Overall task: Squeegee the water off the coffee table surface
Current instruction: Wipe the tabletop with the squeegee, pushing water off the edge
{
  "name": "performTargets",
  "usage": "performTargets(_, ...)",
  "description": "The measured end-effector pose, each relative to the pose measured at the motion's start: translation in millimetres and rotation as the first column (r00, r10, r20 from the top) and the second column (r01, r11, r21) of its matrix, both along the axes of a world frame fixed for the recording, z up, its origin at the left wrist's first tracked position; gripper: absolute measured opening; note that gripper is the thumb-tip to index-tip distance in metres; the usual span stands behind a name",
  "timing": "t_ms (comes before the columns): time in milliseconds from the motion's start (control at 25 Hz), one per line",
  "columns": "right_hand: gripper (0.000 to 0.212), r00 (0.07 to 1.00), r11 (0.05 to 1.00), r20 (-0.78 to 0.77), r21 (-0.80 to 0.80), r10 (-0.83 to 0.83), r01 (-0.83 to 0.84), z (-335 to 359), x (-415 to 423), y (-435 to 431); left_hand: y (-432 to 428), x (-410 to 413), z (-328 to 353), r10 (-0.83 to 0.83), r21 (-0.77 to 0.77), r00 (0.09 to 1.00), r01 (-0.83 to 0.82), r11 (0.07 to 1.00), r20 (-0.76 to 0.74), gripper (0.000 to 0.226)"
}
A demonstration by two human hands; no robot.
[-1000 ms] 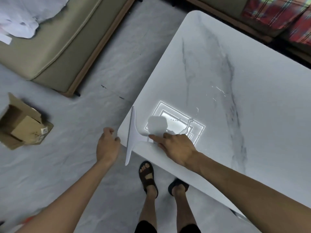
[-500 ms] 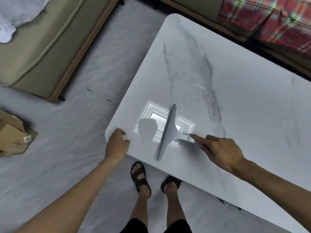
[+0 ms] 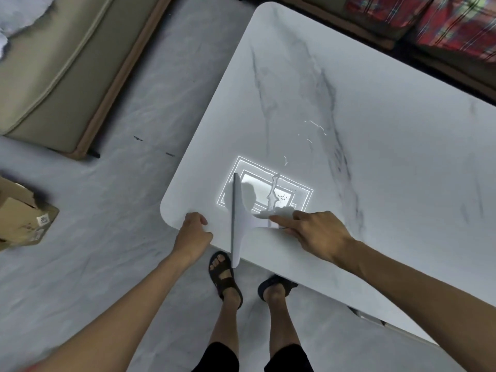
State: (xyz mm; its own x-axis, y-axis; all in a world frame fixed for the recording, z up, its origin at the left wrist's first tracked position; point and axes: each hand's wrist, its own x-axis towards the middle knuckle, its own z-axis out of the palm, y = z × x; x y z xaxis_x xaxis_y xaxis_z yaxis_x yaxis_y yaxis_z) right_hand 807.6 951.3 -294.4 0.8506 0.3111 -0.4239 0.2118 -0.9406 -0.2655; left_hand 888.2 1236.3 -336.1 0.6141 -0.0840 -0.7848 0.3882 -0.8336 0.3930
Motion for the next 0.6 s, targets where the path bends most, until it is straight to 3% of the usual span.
performTargets(240,0.042,0.995,0.99,0.025,-0.106,-0.094,0.097,14,-47,-97,-42,-9,-6,-0.029,0.094,0.995,0.039,0.995,-0.098,0.029)
performTargets(440,0.042,0.987,0.972,0.013,-0.17,-0.161,0.161,26,-80,-150,-69,-29,-7,-0.162,0.123,0.985,0.169,0.978,-0.064,0.027)
performTargets(600,0.039,0.981,0.956,0.053,-0.221,-0.185,0.192,42,-95,-183,-92,-38,1,-0.145,0.073,0.989,0.146,0.987,-0.015,0.026)
